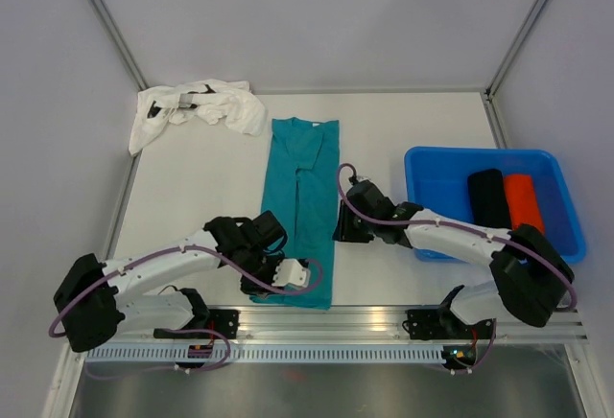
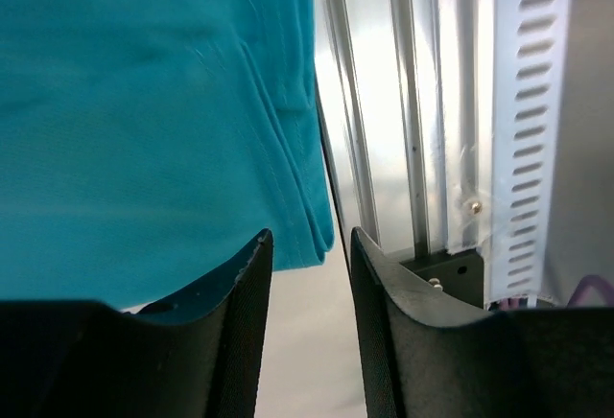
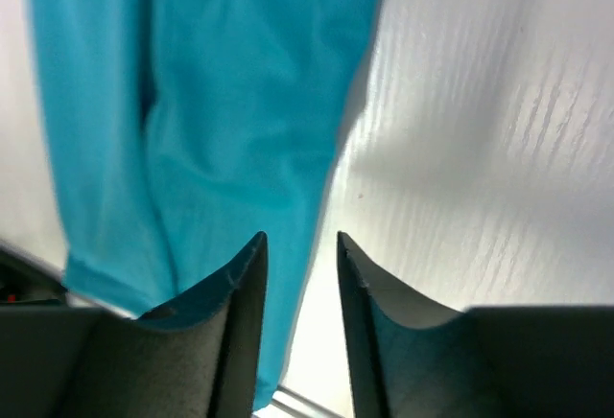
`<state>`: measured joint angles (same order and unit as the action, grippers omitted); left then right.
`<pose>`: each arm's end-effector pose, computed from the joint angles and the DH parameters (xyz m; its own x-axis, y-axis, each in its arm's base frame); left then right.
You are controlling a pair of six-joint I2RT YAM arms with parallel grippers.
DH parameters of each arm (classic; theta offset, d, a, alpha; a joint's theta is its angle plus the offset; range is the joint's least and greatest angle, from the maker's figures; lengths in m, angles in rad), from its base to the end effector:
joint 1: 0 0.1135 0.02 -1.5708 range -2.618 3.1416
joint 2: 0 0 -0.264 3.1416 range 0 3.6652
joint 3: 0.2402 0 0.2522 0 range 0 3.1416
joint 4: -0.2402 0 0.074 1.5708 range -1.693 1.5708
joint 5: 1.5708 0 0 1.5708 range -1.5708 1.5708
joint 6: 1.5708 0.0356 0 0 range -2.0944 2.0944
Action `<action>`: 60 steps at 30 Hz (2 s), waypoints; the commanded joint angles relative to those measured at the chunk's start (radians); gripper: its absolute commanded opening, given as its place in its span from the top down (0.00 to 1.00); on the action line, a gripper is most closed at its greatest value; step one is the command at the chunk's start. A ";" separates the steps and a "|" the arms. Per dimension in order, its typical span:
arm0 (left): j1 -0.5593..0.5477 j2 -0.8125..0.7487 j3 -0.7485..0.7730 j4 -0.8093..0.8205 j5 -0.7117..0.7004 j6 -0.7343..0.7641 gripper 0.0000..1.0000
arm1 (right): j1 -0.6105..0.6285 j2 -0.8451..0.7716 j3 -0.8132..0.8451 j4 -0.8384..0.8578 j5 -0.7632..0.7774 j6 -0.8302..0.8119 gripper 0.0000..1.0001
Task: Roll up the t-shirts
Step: Roll the tshirt
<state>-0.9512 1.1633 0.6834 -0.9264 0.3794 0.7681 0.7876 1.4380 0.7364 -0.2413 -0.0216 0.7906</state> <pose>0.0926 -0.1525 0.1904 0.1379 0.9181 -0.3716 0.9672 -0.2055 -0.1490 0.1937 0.1956 0.1742 -0.9116 0.0916 -0.4008 -0.0988 0.8975 0.4298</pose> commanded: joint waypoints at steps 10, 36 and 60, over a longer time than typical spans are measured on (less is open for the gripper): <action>0.384 0.200 0.290 0.369 0.053 -0.256 0.52 | 0.165 -0.156 -0.032 0.051 0.009 0.064 1.00; 0.407 0.933 0.789 0.521 -0.215 -0.351 0.57 | 0.641 0.007 -0.169 0.220 0.186 -0.100 1.00; 0.405 0.007 0.520 -0.058 0.079 -0.006 0.41 | 0.644 -0.654 -0.249 0.174 0.437 -0.651 0.30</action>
<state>-0.5457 1.3579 1.3098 -0.6743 0.4404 0.5293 1.4296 0.8433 0.5224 -0.0677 0.2958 0.3084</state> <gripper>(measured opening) 0.584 0.679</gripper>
